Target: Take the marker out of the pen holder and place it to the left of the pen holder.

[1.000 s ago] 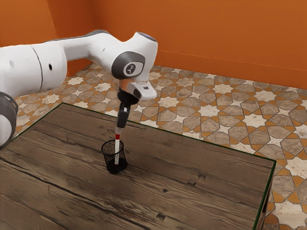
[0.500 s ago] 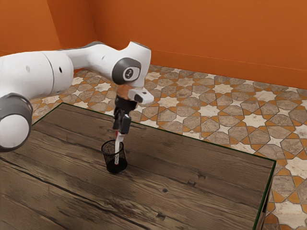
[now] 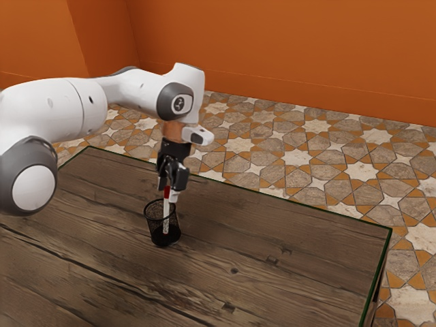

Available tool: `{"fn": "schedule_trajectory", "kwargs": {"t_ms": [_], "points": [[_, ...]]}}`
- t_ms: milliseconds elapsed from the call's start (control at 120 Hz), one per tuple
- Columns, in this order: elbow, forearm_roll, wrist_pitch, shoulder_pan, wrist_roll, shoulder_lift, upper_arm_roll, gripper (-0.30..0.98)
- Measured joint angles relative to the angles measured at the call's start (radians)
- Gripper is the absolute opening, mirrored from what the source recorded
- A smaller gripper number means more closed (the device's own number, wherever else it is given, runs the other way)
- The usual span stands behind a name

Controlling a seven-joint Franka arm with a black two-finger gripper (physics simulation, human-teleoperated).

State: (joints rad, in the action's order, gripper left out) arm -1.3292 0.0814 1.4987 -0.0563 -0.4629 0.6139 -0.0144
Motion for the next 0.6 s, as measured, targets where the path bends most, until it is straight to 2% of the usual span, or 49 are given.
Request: {"fn": "schedule_trajectory", "kwargs": {"t_ms": [308, 475, 600], "points": [[0.002, -0.003, 0.000, -0.002, 0.041, 0.000, 0.002, 0.06], [0.001, -0.005, 0.003, 0.002, 0.057, -0.010, 0.001, -0.04], [-0.036, -0.006, 0.005, 0.019, 0.065, -0.086, 0.002, -0.07]]}}
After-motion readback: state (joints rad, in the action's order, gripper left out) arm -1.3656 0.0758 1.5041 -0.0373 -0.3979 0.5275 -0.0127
